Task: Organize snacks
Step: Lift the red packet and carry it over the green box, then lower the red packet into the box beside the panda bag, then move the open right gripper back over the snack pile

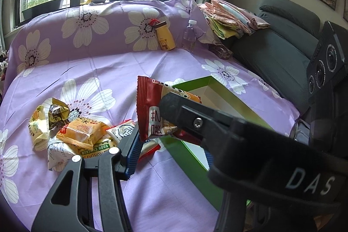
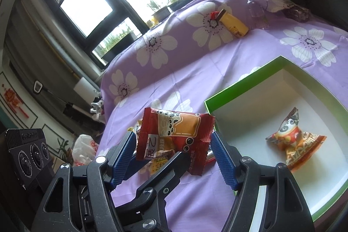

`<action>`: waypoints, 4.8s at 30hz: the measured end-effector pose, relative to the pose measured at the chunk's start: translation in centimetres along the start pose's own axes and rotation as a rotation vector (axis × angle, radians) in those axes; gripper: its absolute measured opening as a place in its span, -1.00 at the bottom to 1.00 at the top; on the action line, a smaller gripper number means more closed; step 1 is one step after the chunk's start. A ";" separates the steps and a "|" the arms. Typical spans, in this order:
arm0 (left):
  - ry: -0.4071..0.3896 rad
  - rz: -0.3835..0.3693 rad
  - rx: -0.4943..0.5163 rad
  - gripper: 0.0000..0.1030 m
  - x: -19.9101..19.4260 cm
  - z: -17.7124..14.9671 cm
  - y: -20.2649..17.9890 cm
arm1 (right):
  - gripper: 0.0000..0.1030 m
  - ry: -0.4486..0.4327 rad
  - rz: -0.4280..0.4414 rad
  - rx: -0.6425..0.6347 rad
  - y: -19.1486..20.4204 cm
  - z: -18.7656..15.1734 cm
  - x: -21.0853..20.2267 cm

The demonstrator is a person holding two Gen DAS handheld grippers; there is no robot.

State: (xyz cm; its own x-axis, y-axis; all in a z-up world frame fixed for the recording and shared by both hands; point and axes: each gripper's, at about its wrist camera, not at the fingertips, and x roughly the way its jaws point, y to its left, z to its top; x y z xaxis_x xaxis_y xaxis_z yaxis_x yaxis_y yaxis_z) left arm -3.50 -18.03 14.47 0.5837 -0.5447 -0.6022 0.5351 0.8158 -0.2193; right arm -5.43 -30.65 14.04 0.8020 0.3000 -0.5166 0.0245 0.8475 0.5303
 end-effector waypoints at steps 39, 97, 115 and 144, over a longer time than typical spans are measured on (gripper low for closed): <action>0.068 -0.098 0.030 -0.05 4.5 0.0 -4.0 | 0.43 -0.003 -0.101 0.169 -6.3 0.6 -1.0; 0.226 -0.189 -0.063 -0.27 10.2 -1.4 -5.4 | 0.43 0.097 -0.268 0.328 -11.7 -0.1 0.3; 0.079 -0.108 -0.180 0.55 1.7 -1.4 2.1 | 0.53 -0.035 -0.251 0.203 -7.7 0.5 -1.1; 0.040 0.360 -0.513 0.94 -4.4 -7.2 21.8 | 0.74 0.147 -0.371 -0.216 3.5 -5.2 10.5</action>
State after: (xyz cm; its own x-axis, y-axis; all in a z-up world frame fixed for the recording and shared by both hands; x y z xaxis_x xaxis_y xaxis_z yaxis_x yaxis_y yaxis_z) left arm 1.23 3.53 6.84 0.6441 -0.2189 -0.7330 -0.0580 0.9415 -0.3321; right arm 0.02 -22.29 6.98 0.6690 0.0039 -0.7432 0.1568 0.9767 0.1462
